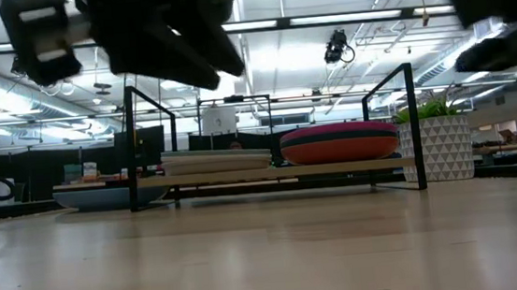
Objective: Place and stack plates onto a shelf
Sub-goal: Stack the brown plate on top of the light blue plate on the shelf
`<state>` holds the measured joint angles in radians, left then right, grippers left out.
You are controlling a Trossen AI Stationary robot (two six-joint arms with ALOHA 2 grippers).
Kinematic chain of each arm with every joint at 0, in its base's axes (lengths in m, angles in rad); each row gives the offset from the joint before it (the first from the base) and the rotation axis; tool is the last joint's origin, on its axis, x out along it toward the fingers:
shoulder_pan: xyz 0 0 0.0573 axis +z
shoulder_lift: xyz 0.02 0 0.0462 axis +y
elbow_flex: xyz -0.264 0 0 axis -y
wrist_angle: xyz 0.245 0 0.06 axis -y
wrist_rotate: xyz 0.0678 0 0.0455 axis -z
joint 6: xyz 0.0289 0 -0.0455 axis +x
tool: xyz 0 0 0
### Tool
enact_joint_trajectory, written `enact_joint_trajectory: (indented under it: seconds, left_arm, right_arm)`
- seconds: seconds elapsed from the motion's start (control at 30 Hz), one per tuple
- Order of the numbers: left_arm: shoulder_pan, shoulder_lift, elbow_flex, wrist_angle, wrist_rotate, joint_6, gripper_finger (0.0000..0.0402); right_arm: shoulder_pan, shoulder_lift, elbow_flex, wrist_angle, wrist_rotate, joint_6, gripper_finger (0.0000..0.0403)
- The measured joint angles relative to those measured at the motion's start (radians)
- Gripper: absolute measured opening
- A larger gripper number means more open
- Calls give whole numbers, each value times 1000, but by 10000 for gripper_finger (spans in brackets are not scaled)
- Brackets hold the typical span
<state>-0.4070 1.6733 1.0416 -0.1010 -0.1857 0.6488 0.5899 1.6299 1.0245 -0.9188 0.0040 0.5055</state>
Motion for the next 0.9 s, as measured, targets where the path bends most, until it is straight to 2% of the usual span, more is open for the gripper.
enact_joint_trajectory:
  seconds: [0.13,0.43,0.9]
  left_arm:
    - [-19,60,0,107,-72,106,145]
    - [-25,114,1,320,-129,340,214]
    - [1,234,-1,603,-123,646,222]
  right_arm:
    - [-95,-54,0,63,-25,43,13]
    - [-245,-79,-1,139,-205,39,13]
    - [-367,-78,-1,230,-271,-12,13]
